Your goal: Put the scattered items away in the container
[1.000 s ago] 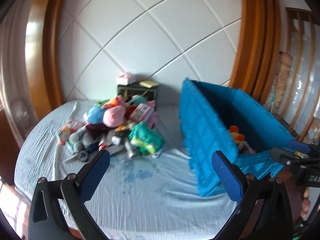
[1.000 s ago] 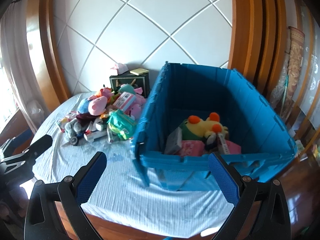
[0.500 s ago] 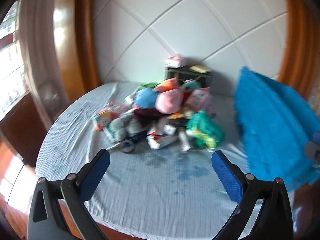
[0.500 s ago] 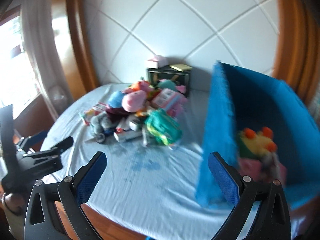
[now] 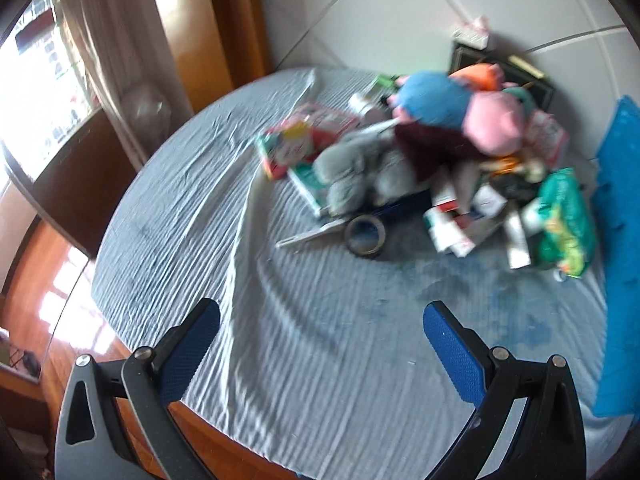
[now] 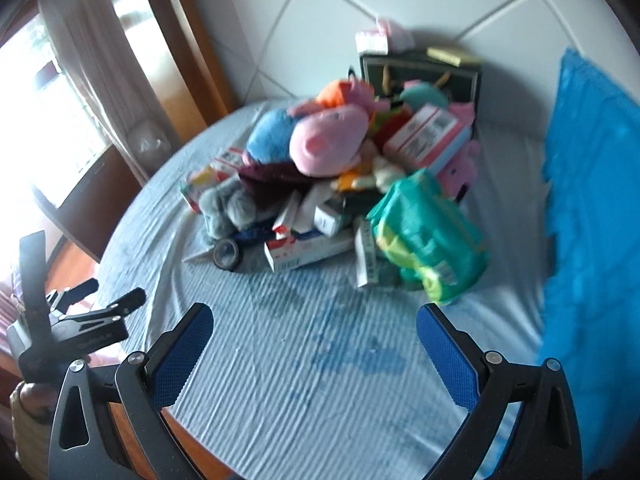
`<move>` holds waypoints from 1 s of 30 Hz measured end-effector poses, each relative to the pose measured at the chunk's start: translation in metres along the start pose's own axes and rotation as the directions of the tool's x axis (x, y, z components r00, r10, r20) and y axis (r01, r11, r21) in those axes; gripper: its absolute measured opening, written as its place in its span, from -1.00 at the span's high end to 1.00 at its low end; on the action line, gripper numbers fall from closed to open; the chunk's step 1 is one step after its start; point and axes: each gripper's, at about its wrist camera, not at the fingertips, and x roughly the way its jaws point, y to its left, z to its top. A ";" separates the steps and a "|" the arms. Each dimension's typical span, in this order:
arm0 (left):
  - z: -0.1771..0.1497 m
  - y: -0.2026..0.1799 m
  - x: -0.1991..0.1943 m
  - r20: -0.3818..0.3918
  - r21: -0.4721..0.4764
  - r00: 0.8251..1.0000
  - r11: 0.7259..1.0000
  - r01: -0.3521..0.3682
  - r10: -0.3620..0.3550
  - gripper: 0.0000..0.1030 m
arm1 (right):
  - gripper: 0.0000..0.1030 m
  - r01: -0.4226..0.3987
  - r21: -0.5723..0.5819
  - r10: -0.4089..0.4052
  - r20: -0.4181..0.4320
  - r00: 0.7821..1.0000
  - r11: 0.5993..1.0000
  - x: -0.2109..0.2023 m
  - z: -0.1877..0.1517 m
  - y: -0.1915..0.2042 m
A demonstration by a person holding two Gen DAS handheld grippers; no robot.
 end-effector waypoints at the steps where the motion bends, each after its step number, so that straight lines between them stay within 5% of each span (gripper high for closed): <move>1: 0.005 0.005 0.011 -0.015 0.003 1.000 1.000 0.005 -0.005 -1.00 | -0.99 0.006 0.017 -0.005 -0.021 1.000 1.000 0.013 0.001 -0.001; 10: 0.080 0.011 0.099 -0.047 0.132 0.990 0.982 0.135 -0.129 -1.00 | -0.99 0.133 0.197 -0.124 -0.058 0.991 0.971 0.090 0.042 0.001; 15: 0.147 -0.002 0.123 0.018 0.212 0.986 0.964 0.160 -0.168 -1.00 | -0.94 0.262 0.241 -0.277 0.032 0.960 0.934 0.101 0.095 -0.005; 20: 0.197 -0.025 0.171 -0.031 0.252 0.988 0.956 0.153 -0.150 -0.93 | -0.24 0.431 0.254 -0.431 -0.059 0.900 0.866 0.145 0.156 -0.043; 23: 0.212 -0.044 0.198 -0.047 0.275 0.990 0.951 0.141 -0.134 -0.92 | 0.00 0.395 0.287 -0.381 -0.106 0.918 0.873 0.187 0.173 -0.069; 27: 0.220 -0.066 0.234 -0.099 0.246 0.982 0.952 0.179 -0.159 -0.89 | 0.07 0.374 0.293 -0.340 -0.162 0.926 0.880 0.233 0.176 -0.084; 30: 0.224 -0.075 0.261 -0.189 0.198 0.961 0.950 0.240 -0.203 -0.89 | 0.15 0.364 0.295 -0.316 -0.198 0.928 0.884 0.257 0.169 -0.091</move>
